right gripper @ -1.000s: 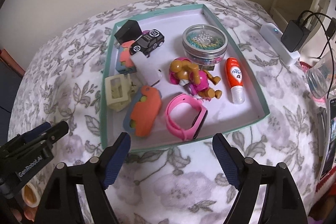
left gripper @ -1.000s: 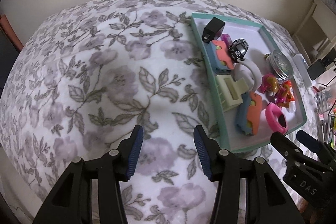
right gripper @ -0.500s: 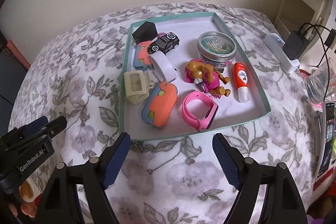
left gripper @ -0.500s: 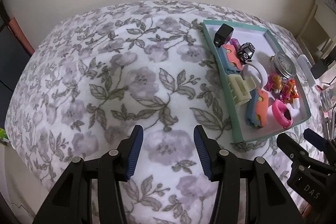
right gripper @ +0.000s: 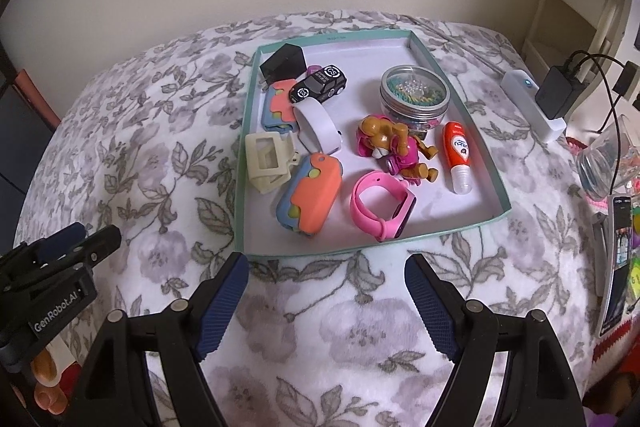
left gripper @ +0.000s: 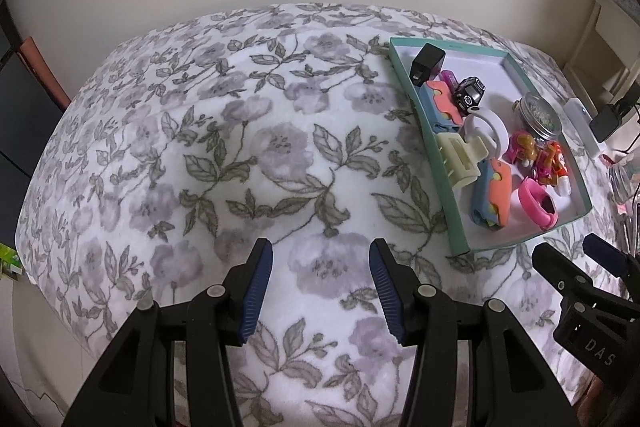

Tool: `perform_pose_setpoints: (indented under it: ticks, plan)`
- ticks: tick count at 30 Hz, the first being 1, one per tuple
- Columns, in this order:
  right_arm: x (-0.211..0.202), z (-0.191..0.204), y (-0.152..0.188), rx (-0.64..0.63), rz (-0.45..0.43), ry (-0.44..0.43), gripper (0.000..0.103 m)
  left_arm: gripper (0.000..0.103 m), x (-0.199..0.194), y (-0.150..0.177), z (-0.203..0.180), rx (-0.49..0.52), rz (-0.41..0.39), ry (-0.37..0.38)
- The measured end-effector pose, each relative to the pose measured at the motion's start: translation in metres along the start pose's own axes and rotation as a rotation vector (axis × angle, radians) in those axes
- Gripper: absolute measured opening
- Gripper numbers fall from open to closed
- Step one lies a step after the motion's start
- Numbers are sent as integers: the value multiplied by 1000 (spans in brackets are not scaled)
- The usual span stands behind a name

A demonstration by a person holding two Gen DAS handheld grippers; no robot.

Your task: Organize rigid objects

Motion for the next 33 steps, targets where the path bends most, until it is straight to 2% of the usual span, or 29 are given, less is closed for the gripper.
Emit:
perform_pose_setpoints:
  ticks: [33]
  plan:
    - [-3,1,-1,-22,-9,-1,83,52,7,3,7,-47,43,17]
Point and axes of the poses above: each gripper's, at about its wrist camera, not at the fingertips, and x roughly the way its jaws point, z to its left, y to its underside, the point moved 3 cm from there along x, roughly the way its jaws point, and after that the axes turned 1 degree about x, right-handed, at the moved point
